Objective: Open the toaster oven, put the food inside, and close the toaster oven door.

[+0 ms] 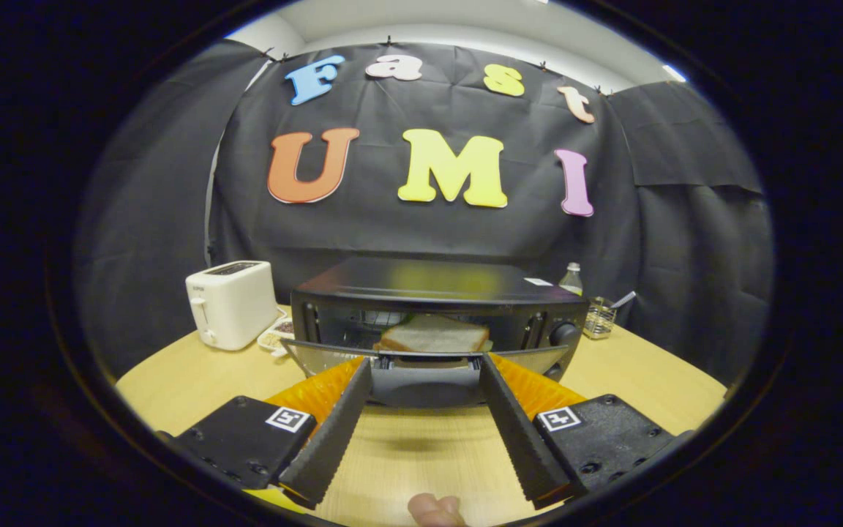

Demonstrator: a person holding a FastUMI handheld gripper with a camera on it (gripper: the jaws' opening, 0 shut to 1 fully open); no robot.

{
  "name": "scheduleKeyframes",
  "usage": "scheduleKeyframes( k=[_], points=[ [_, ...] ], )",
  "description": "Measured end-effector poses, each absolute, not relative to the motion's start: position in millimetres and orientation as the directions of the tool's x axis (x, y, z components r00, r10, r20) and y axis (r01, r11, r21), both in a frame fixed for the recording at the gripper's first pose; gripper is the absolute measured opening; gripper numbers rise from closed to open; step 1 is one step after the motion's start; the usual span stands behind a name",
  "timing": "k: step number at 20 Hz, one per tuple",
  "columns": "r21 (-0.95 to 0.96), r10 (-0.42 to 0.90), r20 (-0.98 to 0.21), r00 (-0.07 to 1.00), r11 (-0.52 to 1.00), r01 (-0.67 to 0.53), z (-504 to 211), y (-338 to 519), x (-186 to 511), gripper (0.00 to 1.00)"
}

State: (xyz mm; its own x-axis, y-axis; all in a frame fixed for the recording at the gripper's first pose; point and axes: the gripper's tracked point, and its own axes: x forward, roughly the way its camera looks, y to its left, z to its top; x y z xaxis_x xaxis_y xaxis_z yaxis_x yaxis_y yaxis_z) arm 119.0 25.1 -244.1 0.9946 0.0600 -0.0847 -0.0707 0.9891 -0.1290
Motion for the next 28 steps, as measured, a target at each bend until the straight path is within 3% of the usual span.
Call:
scheduleKeyframes(
  k=[4,8,17,20,28],
  points=[
    [-0.102,0.069,-0.104,0.992,0.992,-0.080,-218,28,147,0.98],
    [-0.122,0.042,-0.056,0.998,0.991,-0.048,-180,19,131,0.98],
    [-0.060,0.047,-0.039,0.998,0.997,-0.049,-78,16,34,0.98],
    [-0.058,0.097,0.018,0.995,0.994,-0.096,-39,27,-5,0.98],
    [-0.165,0.041,0.159,0.986,0.986,-0.015,-6,11,-106,0.98]
  ],
)
